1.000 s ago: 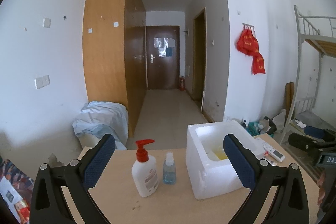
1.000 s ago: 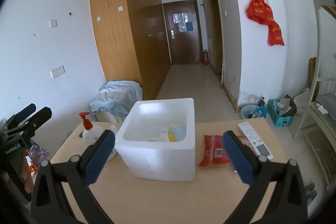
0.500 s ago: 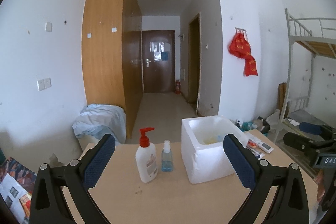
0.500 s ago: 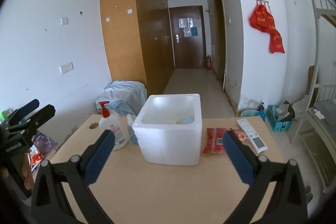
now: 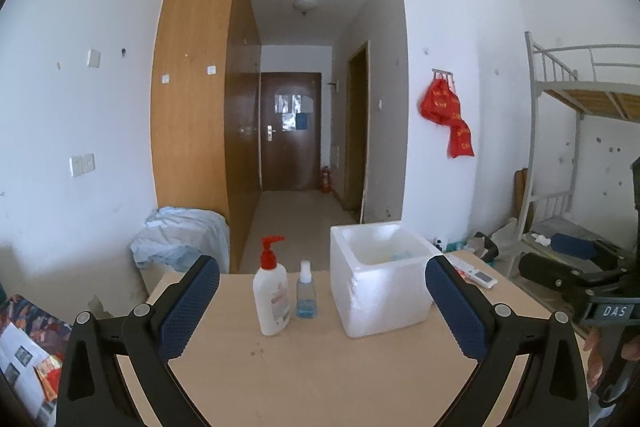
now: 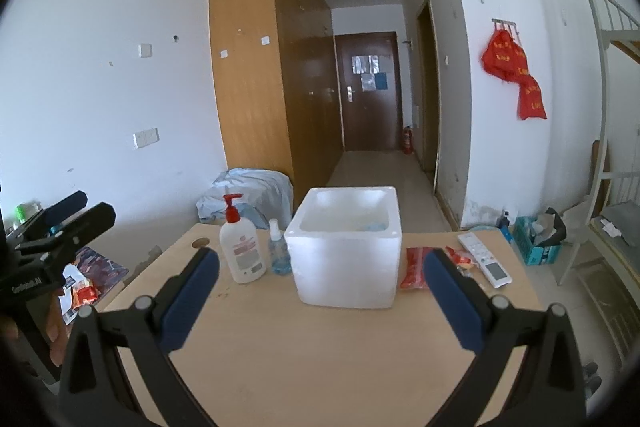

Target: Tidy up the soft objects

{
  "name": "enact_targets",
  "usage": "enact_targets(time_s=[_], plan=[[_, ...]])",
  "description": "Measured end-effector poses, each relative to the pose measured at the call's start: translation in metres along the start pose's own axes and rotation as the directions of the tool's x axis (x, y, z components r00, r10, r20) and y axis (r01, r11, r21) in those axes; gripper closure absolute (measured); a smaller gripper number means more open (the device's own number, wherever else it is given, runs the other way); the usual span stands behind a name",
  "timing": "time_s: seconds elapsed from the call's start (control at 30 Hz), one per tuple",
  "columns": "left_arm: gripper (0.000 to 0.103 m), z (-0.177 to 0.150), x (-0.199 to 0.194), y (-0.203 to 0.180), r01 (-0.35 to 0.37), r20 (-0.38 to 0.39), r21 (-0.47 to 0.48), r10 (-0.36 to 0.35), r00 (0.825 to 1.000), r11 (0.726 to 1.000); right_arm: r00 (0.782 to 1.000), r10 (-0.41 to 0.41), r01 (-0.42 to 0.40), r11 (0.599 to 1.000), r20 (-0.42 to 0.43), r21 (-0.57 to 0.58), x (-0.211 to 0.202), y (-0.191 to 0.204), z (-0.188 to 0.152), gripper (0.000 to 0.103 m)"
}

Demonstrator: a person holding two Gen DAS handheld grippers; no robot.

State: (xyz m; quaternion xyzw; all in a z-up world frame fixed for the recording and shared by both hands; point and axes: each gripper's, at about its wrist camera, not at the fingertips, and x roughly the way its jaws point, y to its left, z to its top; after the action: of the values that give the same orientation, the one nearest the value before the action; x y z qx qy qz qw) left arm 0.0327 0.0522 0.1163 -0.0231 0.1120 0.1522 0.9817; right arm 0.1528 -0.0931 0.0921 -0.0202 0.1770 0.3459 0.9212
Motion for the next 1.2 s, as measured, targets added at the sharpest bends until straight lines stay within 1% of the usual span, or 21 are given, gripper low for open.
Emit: enact_targets(time_s=[0.17, 0.27, 0.4, 0.5, 0.53, 0.6, 0.67, 0.77, 0.83, 0.93, 1.07, 1.2], plan=[[0.000, -0.014, -0.017, 0.001, 0.007, 0.031, -0.013, -0.006, 0.999, 1.000, 1.000, 0.012, -0.012, 1.000, 0.022, 0.002, -0.005, 0.001, -0.012, 0.000], [0.000, -0.022, -0.025, 0.001, 0.019, 0.041, -0.019, -0.018, 0.999, 1.000, 0.999, 0.006, -0.005, 1.000, 0.042, -0.009, -0.010, 0.004, -0.018, 0.000], [0.000, -0.033, -0.031, 0.002, 0.006, 0.062, -0.035, -0.004, 0.998, 0.999, 0.997, -0.008, 0.008, 1.000, 0.078, -0.008, -0.017, 0.007, -0.028, 0.000], [0.000, -0.045, -0.030, 0.004, 0.003, 0.075, -0.045, 0.000, 0.997, 0.999, 0.996, -0.010, 0.010, 1.000, 0.087, -0.002, -0.021, 0.009, -0.036, 0.000], [0.000, -0.050, -0.028, 0.004, -0.006, 0.079, -0.054, 0.010, 0.997, 0.999, 0.996, -0.016, 0.016, 1.000, 0.090, -0.002, -0.021, 0.010, -0.040, 0.000], [0.000, -0.059, -0.027, 0.005, -0.005, 0.075, -0.057, 0.009, 0.997, 0.998, 0.995, -0.030, 0.030, 1.000, 0.093, -0.008, -0.020, 0.011, -0.047, 0.000], [0.000, -0.068, -0.026, 0.004, -0.006, 0.068, -0.052, 0.010, 0.998, 0.999, 0.996, -0.045, 0.046, 0.999, 0.080, -0.015, -0.017, 0.014, -0.053, 0.000], [0.000, -0.080, -0.026, 0.003, -0.013, 0.061, -0.045, 0.016, 0.998, 0.999, 0.996, -0.048, 0.049, 0.999, 0.078, -0.011, -0.016, 0.014, -0.063, 0.000], [0.000, -0.088, -0.029, 0.002, -0.022, 0.070, -0.038, 0.025, 0.997, 0.999, 0.995, -0.052, 0.052, 0.999, 0.084, -0.004, -0.016, 0.013, -0.068, 0.000], [0.000, -0.096, -0.034, 0.001, -0.021, 0.090, -0.036, 0.024, 0.996, 0.999, 0.990, -0.086, 0.088, 0.996, 0.111, -0.012, -0.020, 0.015, -0.076, 0.000], [0.000, -0.107, -0.037, -0.001, -0.016, 0.090, -0.024, 0.018, 0.996, 1.000, 0.992, -0.055, 0.055, 0.998, 0.112, 0.001, -0.023, 0.017, -0.087, 0.000], [0.000, -0.120, -0.038, -0.002, -0.018, 0.081, -0.027, 0.020, 0.997, 0.999, 0.992, -0.047, 0.046, 0.999, 0.117, 0.018, -0.028, 0.017, -0.096, 0.000]])
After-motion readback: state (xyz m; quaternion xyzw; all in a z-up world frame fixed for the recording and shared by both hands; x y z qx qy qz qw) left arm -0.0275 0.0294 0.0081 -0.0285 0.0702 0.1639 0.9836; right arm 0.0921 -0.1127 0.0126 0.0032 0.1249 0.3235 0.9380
